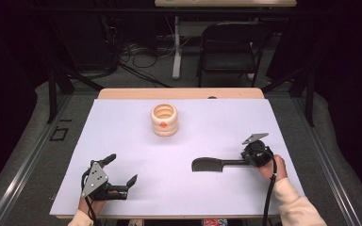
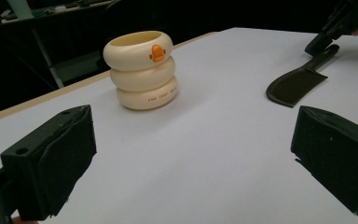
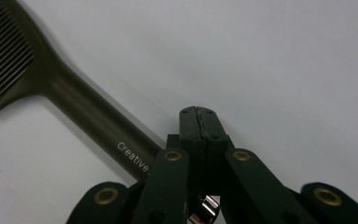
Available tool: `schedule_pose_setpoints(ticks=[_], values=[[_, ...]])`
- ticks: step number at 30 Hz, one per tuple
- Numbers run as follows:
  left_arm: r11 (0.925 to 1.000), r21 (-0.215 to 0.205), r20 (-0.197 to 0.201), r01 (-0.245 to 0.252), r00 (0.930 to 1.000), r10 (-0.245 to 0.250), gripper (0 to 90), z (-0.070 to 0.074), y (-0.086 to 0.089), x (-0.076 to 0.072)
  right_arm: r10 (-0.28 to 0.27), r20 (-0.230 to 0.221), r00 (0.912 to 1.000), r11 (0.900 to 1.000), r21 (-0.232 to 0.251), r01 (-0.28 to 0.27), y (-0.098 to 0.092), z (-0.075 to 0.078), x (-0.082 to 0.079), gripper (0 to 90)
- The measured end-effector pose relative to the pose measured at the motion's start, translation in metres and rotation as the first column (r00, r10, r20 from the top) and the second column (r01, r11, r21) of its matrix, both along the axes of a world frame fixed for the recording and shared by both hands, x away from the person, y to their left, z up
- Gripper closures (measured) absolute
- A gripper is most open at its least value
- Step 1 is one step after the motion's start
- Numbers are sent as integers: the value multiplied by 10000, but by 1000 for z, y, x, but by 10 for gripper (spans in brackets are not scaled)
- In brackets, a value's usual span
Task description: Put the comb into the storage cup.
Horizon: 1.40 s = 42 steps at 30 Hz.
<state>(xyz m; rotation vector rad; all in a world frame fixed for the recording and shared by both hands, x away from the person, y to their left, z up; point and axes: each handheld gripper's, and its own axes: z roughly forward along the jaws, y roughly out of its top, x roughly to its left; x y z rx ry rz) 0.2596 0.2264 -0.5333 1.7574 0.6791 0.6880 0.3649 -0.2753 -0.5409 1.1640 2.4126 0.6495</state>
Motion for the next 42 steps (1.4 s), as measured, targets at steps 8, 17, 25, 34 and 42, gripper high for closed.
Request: schedule_pose_setpoints(ticks=[8, 17, 25, 34, 42], values=[[10000, 22, 5, 12, 10000, -12, 0, 0, 0, 0, 79, -137, 9999, 10000, -19, -79, -1, -1, -7, 900], [10000, 42, 1, 7, 10000, -7, 0, 0, 0, 0, 147, -154, 9998, 9999, -19, -147, 0, -1, -15, 900], [10000, 56, 19, 0, 10000, 0, 0, 0, 0, 0, 170, -281, 9995, 9998, -44, -171, 1, 0, -20, 900], [10000, 29, 27, 13, 10000, -13, 0, 0, 0, 0, 222, -130, 9997, 9997, -125, -223, 0, 1, -21, 793], [10000, 20, 8, 37, 10000, -37, 0, 0, 0, 0, 185, 197, 9996, 9998, -122, -183, -2, 8, -18, 553]])
